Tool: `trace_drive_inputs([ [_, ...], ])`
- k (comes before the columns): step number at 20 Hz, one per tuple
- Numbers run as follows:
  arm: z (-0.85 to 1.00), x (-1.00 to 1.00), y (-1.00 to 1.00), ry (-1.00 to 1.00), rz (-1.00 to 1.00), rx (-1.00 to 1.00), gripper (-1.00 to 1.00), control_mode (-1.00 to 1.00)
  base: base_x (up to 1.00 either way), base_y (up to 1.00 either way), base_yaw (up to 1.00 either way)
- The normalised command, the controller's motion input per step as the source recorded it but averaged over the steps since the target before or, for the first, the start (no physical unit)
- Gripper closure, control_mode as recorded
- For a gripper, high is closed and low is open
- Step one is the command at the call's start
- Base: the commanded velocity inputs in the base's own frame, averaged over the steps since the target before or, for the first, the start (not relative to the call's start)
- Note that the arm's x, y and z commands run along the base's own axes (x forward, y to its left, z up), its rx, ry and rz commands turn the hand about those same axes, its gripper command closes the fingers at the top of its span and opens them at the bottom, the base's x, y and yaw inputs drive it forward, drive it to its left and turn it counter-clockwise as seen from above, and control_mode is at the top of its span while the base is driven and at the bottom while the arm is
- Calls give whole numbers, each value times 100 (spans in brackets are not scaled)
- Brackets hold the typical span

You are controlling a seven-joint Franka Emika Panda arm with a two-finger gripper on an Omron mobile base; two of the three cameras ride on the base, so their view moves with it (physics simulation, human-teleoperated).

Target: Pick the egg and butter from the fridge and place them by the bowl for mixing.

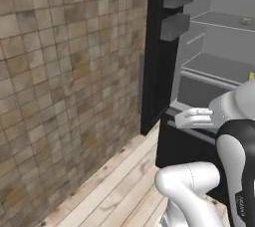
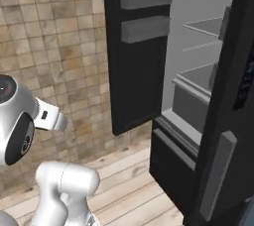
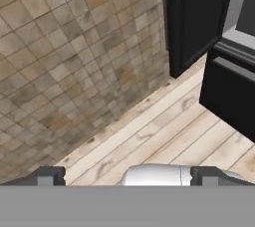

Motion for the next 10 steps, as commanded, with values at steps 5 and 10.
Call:
trace_drive_inputs([
  [5, 0, 0, 0, 0, 0, 0, -100, 100, 90, 80, -51],
  [10, 0, 0, 0, 0, 0, 0, -100, 100, 23, 20, -62],
])
